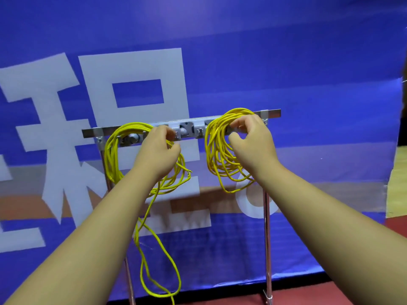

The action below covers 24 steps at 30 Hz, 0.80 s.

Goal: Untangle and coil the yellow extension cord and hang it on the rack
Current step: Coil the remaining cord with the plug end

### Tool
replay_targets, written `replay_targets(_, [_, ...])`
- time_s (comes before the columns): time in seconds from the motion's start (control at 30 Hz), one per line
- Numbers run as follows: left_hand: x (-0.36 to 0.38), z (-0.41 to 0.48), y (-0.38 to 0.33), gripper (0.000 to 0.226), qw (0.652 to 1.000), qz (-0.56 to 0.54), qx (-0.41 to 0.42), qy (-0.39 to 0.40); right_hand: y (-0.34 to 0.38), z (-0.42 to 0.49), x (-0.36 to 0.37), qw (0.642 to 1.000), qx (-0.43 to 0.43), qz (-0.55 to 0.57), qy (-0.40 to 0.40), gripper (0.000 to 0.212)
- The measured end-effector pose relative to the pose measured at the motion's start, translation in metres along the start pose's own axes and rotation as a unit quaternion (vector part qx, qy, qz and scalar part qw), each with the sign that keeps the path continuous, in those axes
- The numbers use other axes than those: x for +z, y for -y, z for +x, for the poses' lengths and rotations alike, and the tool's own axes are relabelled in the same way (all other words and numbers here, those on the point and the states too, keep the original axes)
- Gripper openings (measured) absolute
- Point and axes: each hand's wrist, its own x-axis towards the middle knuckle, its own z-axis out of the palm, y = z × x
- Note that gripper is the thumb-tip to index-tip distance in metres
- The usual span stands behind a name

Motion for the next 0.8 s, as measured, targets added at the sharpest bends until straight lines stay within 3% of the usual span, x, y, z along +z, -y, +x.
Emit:
replay_targets(0.2, [-0.034, -0.052, 0.062, 0.012, 0.990, 0.011, -0.135, 0.030, 0.035, -0.041, 0.054, 0.992, 0.002, 0.008, 0.129, 0.014])
replay_targets(0.37, [-0.046, -0.086, 0.112, 0.005, 0.970, 0.004, -0.244, 0.009, 0.039, -0.060, 0.098, 0.967, 0.081, -0.035, 0.238, 0.023])
replay_targets(0.43, [-0.046, -0.087, 0.129, 0.030, 0.958, 0.015, -0.287, -0.004, 0.038, -0.062, 0.110, 0.958, 0.093, -0.056, 0.264, 0.035])
replay_targets(0.53, [-0.050, -0.077, 0.144, 0.092, 0.933, 0.007, -0.359, -0.004, 0.042, -0.053, 0.124, 0.956, 0.096, -0.085, 0.266, 0.047])
replay_targets(0.57, [-0.053, -0.072, 0.146, 0.104, 0.931, -0.010, -0.366, 0.006, 0.044, -0.048, 0.129, 0.958, 0.088, -0.095, 0.254, 0.047])
replay_targets(0.73, [-0.049, -0.040, 0.152, 0.125, 0.931, -0.135, -0.339, 0.029, 0.066, -0.014, 0.151, 0.967, -0.022, -0.197, 0.162, 0.054])
replay_targets(0.8, [-0.046, -0.028, 0.159, 0.120, 0.914, -0.194, -0.358, 0.001, 0.071, -0.001, 0.158, 0.960, -0.051, -0.240, 0.138, 0.061])
